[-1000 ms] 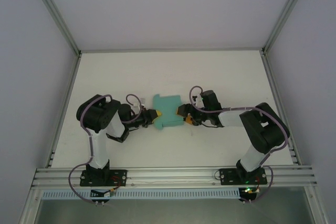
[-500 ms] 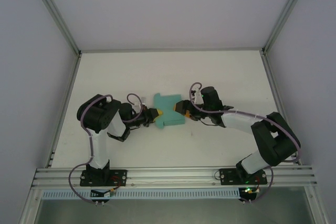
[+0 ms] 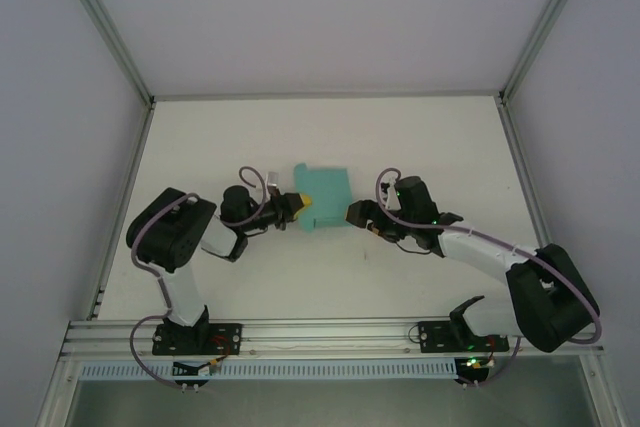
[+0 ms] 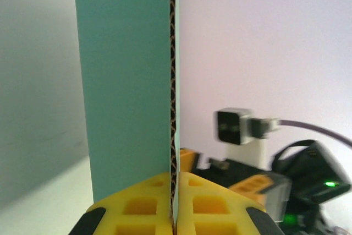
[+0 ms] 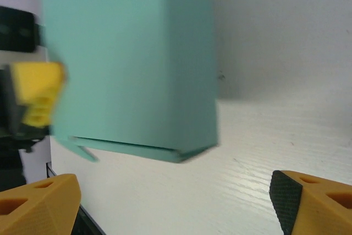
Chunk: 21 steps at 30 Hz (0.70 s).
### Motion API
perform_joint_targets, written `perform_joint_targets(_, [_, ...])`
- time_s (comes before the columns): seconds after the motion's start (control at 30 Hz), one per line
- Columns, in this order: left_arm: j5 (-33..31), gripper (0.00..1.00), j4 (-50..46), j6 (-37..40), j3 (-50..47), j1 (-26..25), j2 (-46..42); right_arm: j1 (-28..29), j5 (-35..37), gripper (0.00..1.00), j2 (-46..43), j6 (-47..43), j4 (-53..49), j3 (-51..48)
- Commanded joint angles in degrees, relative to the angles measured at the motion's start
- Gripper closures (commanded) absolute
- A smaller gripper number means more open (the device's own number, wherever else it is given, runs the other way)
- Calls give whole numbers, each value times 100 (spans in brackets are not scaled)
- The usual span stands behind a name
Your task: Assemble paper box
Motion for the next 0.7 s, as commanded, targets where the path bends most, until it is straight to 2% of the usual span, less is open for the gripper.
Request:
perform_joint_targets(0.0, [152,100,-13,-284,244,-53,-220,-28,-191,8,69,196,534,-84])
perform_joint_targets(0.1, [172,100,-65,-304,311,-51,-282,-92,-346,6,49,459,983,-132])
perform_joint_targets(0.2, [166,100,-237,-231,329,-62,-422,-146,-491,1,84,855,1867,-281])
perform_joint_targets(0.33, [81,100,-574,-93,322,-98,-663,-174,-600,1,435,1128,2693,-234])
perform_joint_targets(0.53, [48,100,-567,-90,339,-178,-801,-172,-1103,6,1375,1549,3903,59])
perform_joint_targets(0.6, [51,100,-525,-142,356,-176,-803,-173,-1211,9,1632,1790,4399,71])
perform_joint_targets(0.67, [59,100,-526,-131,373,-171,-793,-174,-1249,17,1804,2090,5086,21])
